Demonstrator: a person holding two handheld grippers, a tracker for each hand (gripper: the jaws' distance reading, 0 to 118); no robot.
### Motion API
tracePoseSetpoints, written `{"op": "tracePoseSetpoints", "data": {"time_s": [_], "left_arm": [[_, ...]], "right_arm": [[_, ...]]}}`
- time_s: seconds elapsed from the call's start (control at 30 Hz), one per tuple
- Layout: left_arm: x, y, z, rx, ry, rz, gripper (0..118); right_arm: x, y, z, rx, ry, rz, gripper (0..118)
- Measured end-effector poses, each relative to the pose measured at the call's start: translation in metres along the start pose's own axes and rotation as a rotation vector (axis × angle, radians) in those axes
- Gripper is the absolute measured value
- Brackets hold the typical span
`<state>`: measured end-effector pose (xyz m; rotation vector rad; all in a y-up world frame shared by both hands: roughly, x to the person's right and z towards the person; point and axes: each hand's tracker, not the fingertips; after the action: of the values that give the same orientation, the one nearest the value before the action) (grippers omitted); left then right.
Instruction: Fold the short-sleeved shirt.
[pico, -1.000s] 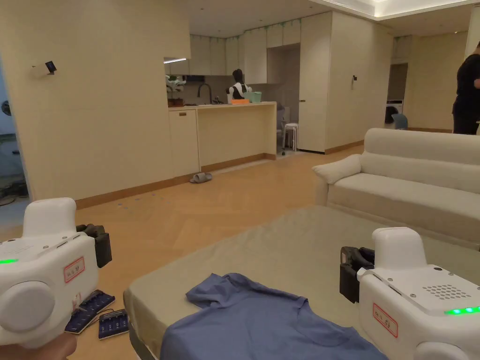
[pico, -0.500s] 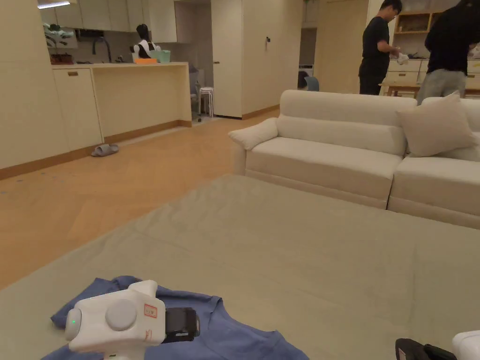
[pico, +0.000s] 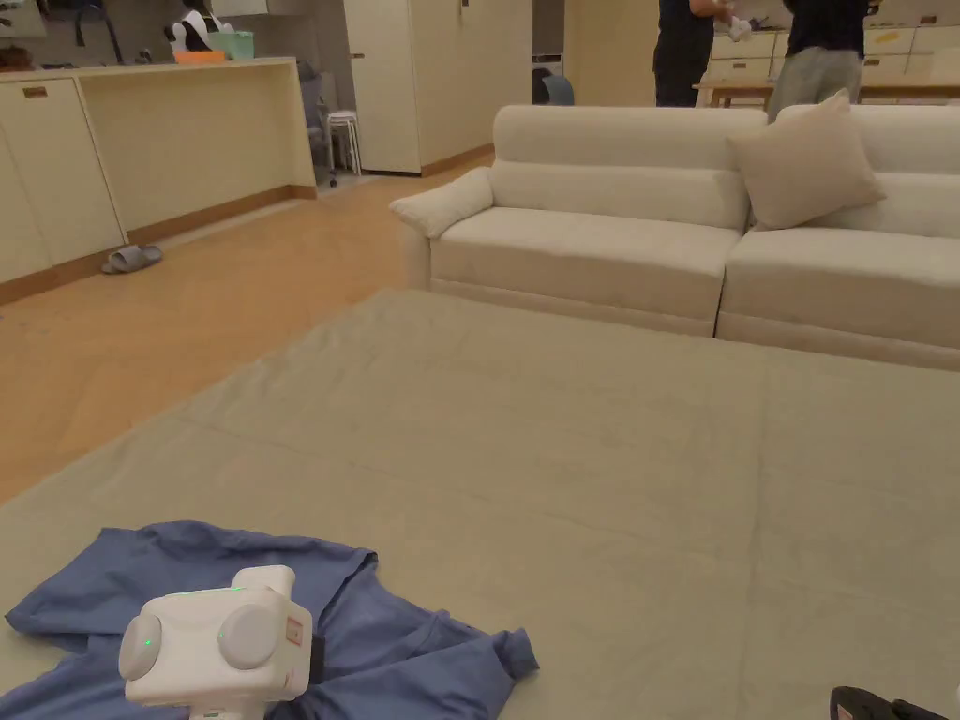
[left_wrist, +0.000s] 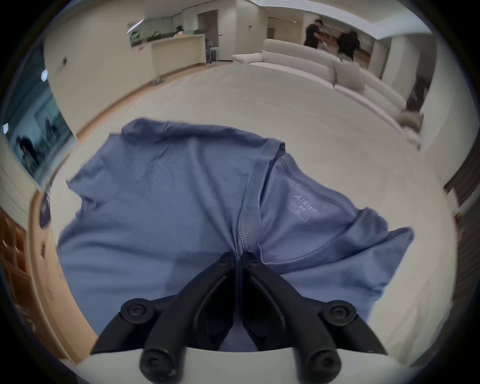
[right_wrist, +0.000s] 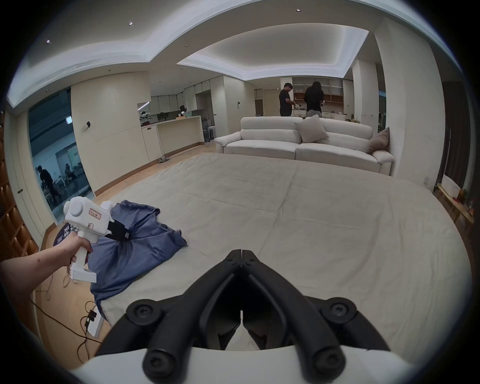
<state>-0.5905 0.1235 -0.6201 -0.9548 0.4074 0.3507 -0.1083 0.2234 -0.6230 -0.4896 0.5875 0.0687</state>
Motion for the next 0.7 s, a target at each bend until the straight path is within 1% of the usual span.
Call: {"op": "tracePoseSetpoints", "data": {"time_s": [0.03, 0.07, 0.13, 0.2, 0.23, 0.27, 0.3, 0.37, 0.5, 0.57, 0.6, 0.63, 0.67, 0.7], "left_arm": [[-0.001, -0.001, 0.005, -0.024, -0.021, 0.033, 2], [0.002, -0.004, 0.014, -0.003, -0.021, 0.057, 2], [0.016, -0.002, 0.041, 0.068, -0.04, 0.033, 2], [0.037, 0.008, 0.073, 0.111, -0.094, 0.011, 2], [0.056, 0.009, 0.091, 0.111, -0.136, 0.033, 2], [0.07, 0.014, 0.106, 0.11, -0.17, 0.026, 2], [0.089, 0.019, 0.123, 0.147, -0.225, 0.012, 2], [0.138, 0.025, 0.16, 0.199, -0.297, -0.038, 2], [0.242, 0.027, 0.227, 0.275, -0.457, -0.153, 2], [0.297, 0.023, 0.257, 0.305, -0.578, -0.185, 2], [0.323, 0.017, 0.268, 0.292, -0.672, -0.183, 2], [0.352, 0.008, 0.278, 0.292, -0.723, -0.199, 2], [0.378, -0.002, 0.287, 0.302, -0.734, -0.228, 2], [0.405, -0.017, 0.292, 0.292, -0.729, -0.287, 2]], "right_arm": [[0.003, 0.0, 0.005, 0.002, 0.0, -0.002, 0], [0.007, 0.0, 0.013, 0.01, -0.006, 0.003, 0], [0.017, 0.0, 0.032, 0.035, -0.027, 0.008, 0], [0.032, 0.003, 0.053, 0.061, -0.037, -0.026, 0], [0.041, 0.005, 0.064, 0.072, -0.043, -0.045, 0], [0.048, 0.007, 0.075, 0.084, -0.049, -0.054, 0], [0.057, 0.009, 0.089, 0.101, -0.067, -0.05, 0], [0.074, 0.012, 0.12, 0.145, -0.101, -0.047, 0], [0.118, 0.017, 0.187, 0.225, -0.179, -0.075, 0], [0.144, 0.018, 0.222, 0.261, -0.221, -0.095, 0], [0.157, 0.017, 0.24, 0.279, -0.255, -0.1, 0], [0.169, 0.015, 0.259, 0.294, -0.286, -0.106, 0], [0.18, 0.012, 0.275, 0.297, -0.309, -0.11, 0], [0.19, 0.009, 0.291, 0.297, -0.337, -0.11, 0]]}}
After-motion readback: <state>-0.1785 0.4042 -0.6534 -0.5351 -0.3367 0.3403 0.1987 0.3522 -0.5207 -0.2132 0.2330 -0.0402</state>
